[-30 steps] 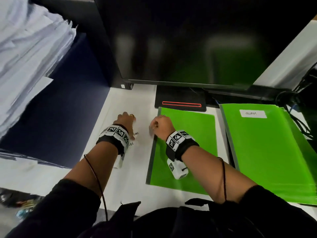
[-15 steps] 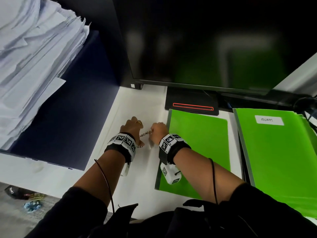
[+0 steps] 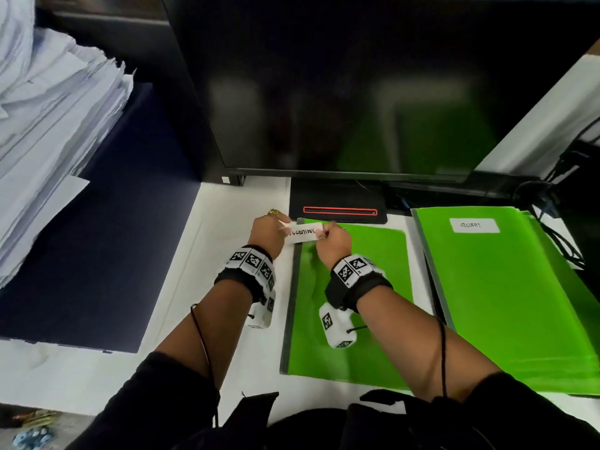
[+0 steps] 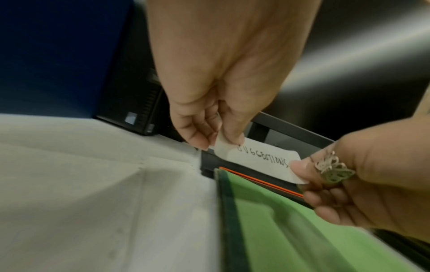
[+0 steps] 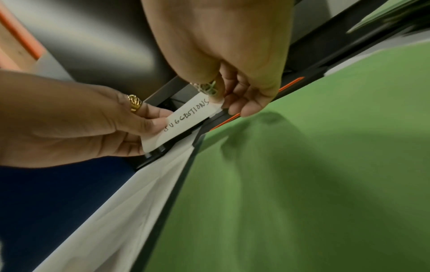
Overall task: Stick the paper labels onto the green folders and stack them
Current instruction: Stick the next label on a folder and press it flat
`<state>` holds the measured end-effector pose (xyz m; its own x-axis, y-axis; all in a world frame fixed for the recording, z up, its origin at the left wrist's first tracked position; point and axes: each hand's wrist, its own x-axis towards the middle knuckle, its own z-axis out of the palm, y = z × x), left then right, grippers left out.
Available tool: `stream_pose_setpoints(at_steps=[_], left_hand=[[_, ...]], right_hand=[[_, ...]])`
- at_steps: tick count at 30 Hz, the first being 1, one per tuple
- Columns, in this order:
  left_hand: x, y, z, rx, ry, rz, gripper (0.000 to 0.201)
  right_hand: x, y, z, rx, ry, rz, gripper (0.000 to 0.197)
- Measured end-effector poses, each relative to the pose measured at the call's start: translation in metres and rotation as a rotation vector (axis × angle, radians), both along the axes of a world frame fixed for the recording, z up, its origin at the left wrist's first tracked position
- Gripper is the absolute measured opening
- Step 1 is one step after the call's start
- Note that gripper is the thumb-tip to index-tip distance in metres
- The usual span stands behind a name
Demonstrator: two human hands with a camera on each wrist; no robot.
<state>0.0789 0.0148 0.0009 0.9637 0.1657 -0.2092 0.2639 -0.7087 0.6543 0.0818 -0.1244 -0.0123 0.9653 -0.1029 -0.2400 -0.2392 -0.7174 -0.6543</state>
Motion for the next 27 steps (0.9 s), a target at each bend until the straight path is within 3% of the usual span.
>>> stream_pose_setpoints(at_steps=[7, 10, 12, 15, 19, 23, 27], left_hand=[[0.017, -0.057, -0.003, -0.058, 0.014, -0.102, 0.024], [0.02, -0.073, -0.003, -0.015, 0.037, -0.155, 0.009], [0.023, -0.081, -0.008, 0.032, 0.029, -0.189, 0.022], [0.025, -0.085, -0.012, 0.056, 0.028, -0.215, 0.029], [0.028, -0.088, -0.014, 0.116, 0.073, -0.263, 0.022], [0.03, -0.087, -0.018, 0.236, 0.109, -0.321, 0.036], [0.029, -0.086, -0.022, 0.27, 0.071, -0.386, 0.036]], right_hand=[[0.002, -0.069, -0.011, -0.061, 0.04, -0.161, 0.024], [-0.001, -0.089, -0.018, -0.049, 0.049, -0.21, 0.021], [-0.003, -0.098, -0.022, -0.045, 0.06, -0.236, 0.02], [-0.006, -0.102, -0.026, -0.011, 0.068, -0.262, 0.023], [-0.005, -0.101, -0.029, 0.02, 0.043, -0.29, 0.026], [-0.004, -0.096, -0.034, -0.011, 0.011, -0.303, 0.027], [-0.006, -0.093, -0.037, 0.002, -0.017, -0.327, 0.03]])
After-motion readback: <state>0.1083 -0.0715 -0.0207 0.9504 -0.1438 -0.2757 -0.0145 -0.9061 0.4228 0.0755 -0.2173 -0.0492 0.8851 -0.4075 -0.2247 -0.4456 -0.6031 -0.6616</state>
